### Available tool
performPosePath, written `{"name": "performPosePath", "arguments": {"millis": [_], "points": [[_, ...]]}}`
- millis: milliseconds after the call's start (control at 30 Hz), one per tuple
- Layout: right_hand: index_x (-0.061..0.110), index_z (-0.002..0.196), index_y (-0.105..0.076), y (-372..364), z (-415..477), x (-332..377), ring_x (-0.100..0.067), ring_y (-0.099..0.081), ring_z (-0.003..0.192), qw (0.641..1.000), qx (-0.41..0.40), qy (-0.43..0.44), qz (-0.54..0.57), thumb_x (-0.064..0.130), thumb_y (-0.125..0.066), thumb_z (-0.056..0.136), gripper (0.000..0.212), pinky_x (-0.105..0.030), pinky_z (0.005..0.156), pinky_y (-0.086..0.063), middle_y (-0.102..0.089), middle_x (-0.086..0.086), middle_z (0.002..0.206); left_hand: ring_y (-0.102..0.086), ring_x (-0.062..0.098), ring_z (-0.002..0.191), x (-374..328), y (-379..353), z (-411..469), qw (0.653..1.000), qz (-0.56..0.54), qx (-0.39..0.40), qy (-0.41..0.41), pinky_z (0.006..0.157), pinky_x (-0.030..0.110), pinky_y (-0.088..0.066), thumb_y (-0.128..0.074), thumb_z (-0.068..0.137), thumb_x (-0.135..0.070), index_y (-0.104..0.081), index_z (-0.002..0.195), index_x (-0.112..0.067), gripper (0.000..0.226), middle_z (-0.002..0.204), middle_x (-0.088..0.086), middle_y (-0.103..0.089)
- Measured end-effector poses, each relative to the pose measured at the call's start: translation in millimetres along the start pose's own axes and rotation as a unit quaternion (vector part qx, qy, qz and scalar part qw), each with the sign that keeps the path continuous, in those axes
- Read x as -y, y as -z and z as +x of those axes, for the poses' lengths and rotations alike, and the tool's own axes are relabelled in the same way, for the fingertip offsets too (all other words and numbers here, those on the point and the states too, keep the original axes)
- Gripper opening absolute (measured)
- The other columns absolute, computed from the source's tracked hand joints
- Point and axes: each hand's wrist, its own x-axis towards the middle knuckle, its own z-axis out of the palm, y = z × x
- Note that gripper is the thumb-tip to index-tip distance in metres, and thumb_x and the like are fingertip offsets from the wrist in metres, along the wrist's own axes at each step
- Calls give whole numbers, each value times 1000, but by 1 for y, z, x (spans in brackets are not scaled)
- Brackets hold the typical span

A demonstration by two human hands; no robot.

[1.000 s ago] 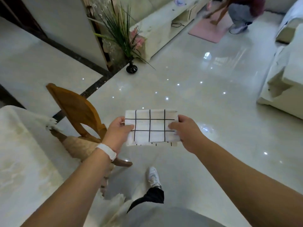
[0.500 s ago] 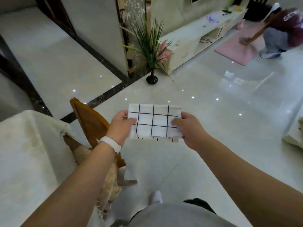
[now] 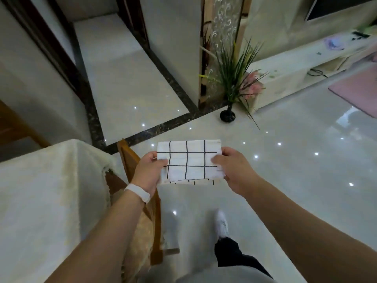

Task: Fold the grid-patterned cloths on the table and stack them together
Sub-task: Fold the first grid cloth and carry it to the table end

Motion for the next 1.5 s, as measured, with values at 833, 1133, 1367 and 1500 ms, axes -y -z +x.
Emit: {"name": "performPosePath", "arguments": {"millis": [833,1133,1367,1500], "points": [[7,87,-63,-22,240,152,-37,-68,86,987,155,-9,-39,-3,-57,83,12,-47,78,-56,-70,-21,96,-66,38,98,-123,-62,165,986,-33,-164,-13,90,59,-49,-59,85,-2,-67,96,-15,18,101,14,-71],[5,94,-66,-125,318,173,-38,-69,93,981,169,-23,-95,-5,-56,83,17,-56,84,-56,-71,-20,102,-68,30,85,-156,4,261,977,-74,-202,-6,85,46,-55,-58,84,0,-64,90,-14,17,96,14,-71],[5,97,-66,-216,372,206,-40,-68,96,966,195,-7,-169,-3,-55,84,19,-58,86,-54,-71,-20,103,-67,37,96,-184,67,325,967,-127,-218,4,87,62,-49,-57,85,0,-63,90,-14,16,101,16,-71],[0,99,-65,-266,390,215,-43,-66,100,957,223,4,-185,-4,-54,83,20,-59,87,-53,-68,-26,107,-67,36,93,-196,103,340,959,-137,-247,3,84,57,-53,-55,86,2,-62,86,-14,17,103,20,-69]]}}
